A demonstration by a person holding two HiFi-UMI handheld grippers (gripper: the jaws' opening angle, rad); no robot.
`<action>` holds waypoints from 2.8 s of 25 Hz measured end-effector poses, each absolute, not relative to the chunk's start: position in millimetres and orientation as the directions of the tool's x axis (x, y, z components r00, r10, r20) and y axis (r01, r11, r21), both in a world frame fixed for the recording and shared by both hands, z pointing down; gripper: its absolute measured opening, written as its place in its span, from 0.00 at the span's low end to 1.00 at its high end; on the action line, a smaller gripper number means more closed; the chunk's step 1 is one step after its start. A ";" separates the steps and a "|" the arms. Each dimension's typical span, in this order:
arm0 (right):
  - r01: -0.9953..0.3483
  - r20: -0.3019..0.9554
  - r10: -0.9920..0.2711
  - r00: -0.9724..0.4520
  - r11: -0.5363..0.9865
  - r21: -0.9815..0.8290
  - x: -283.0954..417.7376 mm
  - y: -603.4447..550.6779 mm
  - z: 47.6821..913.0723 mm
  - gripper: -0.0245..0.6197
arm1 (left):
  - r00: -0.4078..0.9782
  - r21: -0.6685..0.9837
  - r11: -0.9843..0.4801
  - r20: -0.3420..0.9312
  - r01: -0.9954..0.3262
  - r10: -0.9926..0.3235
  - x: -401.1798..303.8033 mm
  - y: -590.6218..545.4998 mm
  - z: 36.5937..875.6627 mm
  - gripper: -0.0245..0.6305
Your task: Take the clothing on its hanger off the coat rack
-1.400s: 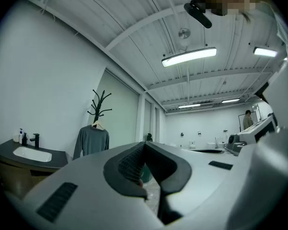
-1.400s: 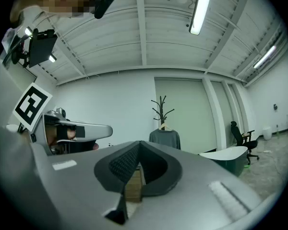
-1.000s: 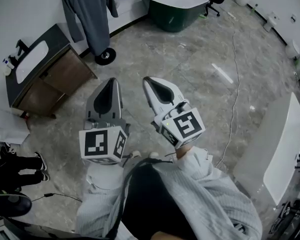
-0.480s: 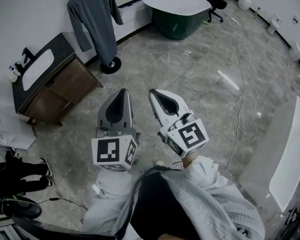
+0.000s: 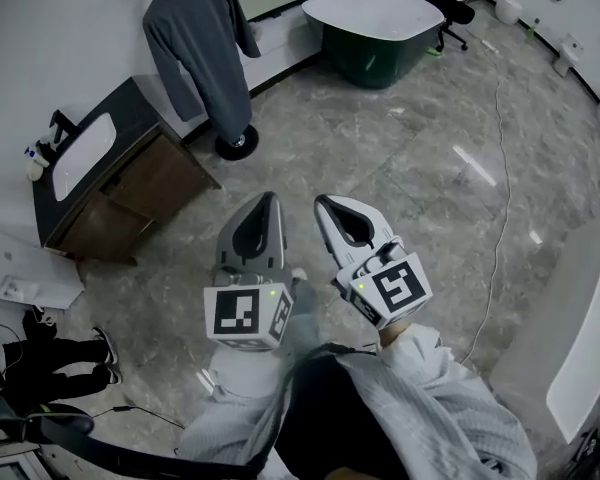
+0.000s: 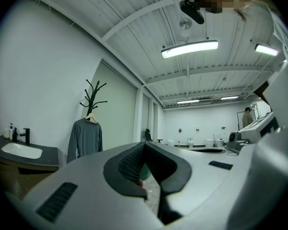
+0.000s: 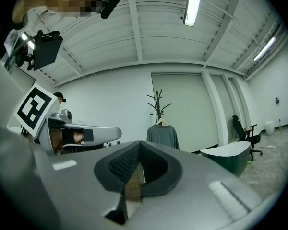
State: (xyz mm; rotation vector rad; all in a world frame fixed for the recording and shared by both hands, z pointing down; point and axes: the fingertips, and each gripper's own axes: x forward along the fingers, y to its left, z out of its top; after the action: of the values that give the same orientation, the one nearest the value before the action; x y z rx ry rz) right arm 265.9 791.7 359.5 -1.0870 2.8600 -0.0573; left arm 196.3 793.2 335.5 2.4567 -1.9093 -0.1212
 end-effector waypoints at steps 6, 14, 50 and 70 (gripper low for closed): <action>-0.670 -0.120 -0.672 -0.731 0.740 -0.060 221.3 666.3 341.2 0.04 | 0.261 0.048 -0.265 -0.080 -0.963 -0.962 147.1 670.6 316.7 0.04; -0.705 -0.122 -0.706 -0.698 0.707 -0.058 172.3 519.5 335.0 0.04 | 0.293 0.051 -0.297 -0.082 -0.953 -0.953 92.9 518.8 313.9 0.04; -0.215 -0.107 -0.213 -0.971 0.977 0.000 -78.2 -171.4 330.7 0.04 | -0.073 0.089 0.066 -0.072 -0.994 -0.995 -126.3 -131.0 308.2 0.04; 0.314 -0.188 0.308 -0.933 0.950 -0.001 -219.1 -230.0 266.9 0.04 | -0.321 0.084 0.312 -0.149 -0.946 -0.935 -240.2 -131.7 254.2 0.04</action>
State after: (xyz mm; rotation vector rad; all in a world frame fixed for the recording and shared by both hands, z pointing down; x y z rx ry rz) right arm -219.1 -230.0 266.9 0.4693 2.9171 -0.0463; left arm -240.2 -131.7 254.2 1.8695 -2.6017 -0.2505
